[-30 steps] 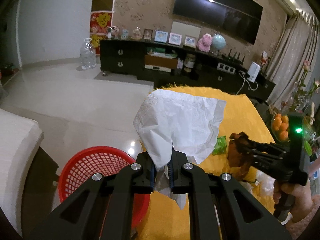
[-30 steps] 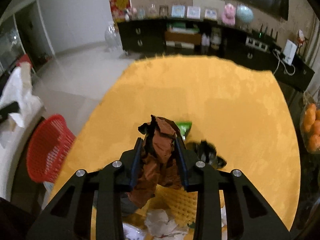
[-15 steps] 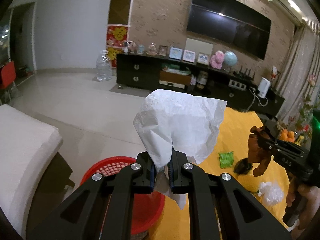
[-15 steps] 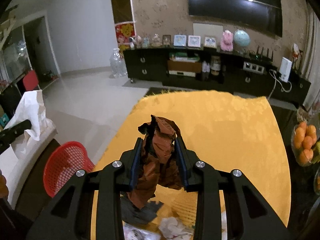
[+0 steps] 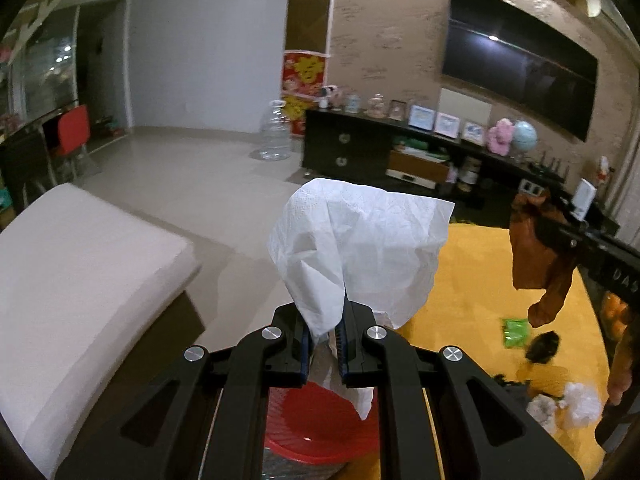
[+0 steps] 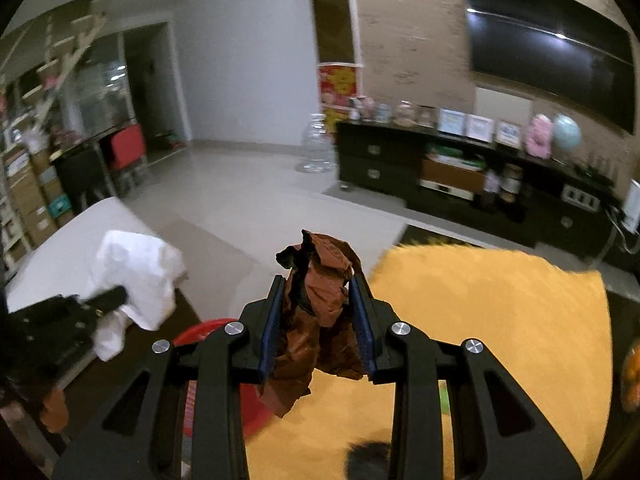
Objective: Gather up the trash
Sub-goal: 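Carry the tissue and brown paper over the red wastebasket with both tools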
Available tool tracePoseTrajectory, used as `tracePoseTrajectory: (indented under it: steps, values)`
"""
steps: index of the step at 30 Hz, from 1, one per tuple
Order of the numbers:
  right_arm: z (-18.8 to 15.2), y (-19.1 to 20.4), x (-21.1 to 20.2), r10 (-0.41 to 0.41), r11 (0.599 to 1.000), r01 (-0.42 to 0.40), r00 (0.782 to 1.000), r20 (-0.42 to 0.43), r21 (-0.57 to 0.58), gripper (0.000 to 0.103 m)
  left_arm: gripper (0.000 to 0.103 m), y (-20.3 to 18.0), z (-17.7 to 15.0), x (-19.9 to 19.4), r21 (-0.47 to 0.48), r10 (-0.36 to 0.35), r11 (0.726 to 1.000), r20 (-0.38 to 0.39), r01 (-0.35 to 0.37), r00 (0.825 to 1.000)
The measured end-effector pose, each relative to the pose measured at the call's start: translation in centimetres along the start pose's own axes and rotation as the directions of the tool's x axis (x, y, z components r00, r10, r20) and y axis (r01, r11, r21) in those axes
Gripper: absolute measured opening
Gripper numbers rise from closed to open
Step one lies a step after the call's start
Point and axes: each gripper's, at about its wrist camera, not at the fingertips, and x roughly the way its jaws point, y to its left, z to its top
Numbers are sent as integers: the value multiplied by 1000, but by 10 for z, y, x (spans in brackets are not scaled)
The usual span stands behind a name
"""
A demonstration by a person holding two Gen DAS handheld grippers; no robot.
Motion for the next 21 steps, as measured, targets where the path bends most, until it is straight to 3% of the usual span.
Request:
tracePoseTrajectory:
  steps: [8,21]
  values:
    - [-1,32,21,105,994,-106,994,-19,-39,32,10,20,-7,10,-9,52,999,-32,-52,998]
    - [-19,57,50,127,990,-131,989,-77,-44,32,10,41,-25,18,-17,84,996,-81,-86,993]
